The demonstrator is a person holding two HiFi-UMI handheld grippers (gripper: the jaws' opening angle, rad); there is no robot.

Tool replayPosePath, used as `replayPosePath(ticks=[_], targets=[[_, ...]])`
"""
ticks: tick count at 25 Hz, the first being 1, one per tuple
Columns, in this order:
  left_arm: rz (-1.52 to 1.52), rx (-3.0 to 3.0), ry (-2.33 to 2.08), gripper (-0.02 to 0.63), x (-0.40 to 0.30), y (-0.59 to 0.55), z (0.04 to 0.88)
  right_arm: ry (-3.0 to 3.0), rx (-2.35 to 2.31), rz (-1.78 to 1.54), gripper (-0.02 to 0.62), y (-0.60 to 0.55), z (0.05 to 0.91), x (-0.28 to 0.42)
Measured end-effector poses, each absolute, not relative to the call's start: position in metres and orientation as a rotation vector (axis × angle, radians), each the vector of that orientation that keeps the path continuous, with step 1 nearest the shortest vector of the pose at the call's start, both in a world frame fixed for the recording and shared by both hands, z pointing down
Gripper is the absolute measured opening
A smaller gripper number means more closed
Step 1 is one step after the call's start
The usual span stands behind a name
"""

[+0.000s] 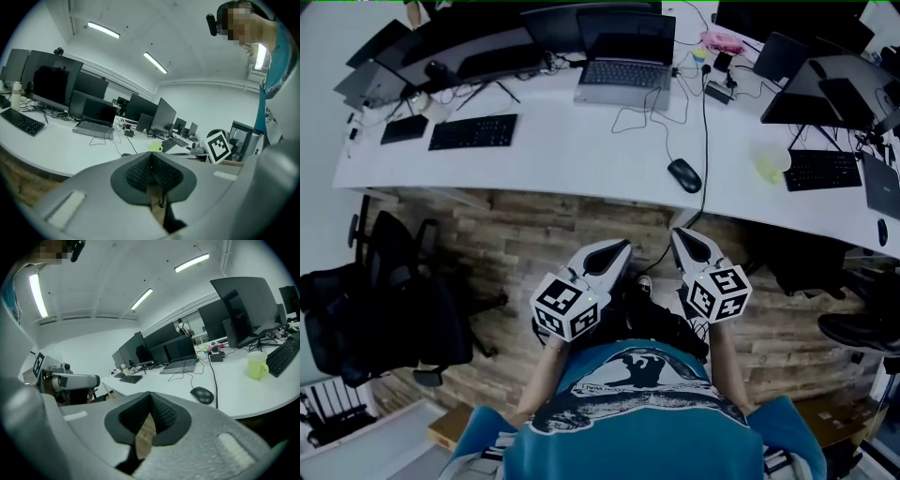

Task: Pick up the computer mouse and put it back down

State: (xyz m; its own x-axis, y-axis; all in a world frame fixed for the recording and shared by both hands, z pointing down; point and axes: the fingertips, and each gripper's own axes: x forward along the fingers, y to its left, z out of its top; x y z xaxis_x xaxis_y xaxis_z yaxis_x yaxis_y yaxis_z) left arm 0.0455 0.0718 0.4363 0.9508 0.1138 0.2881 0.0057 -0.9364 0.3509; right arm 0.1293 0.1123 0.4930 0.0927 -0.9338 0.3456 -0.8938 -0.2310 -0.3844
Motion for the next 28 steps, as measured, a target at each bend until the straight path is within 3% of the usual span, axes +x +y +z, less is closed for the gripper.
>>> replayPosePath(ticks=[10, 28], targets=[[0.464, 2.744, 0.039, 0.012, 0.037, 0.058, 0.44, 1.89, -2.249, -0.828, 0.002, 0.096, 0.5, 0.136], [0.429, 2.765, 0.168, 0.012, 0.115, -0.003, 0.427, 1.86, -2.425, -0.917, 0.003, 0.055, 0.532, 0.209]])
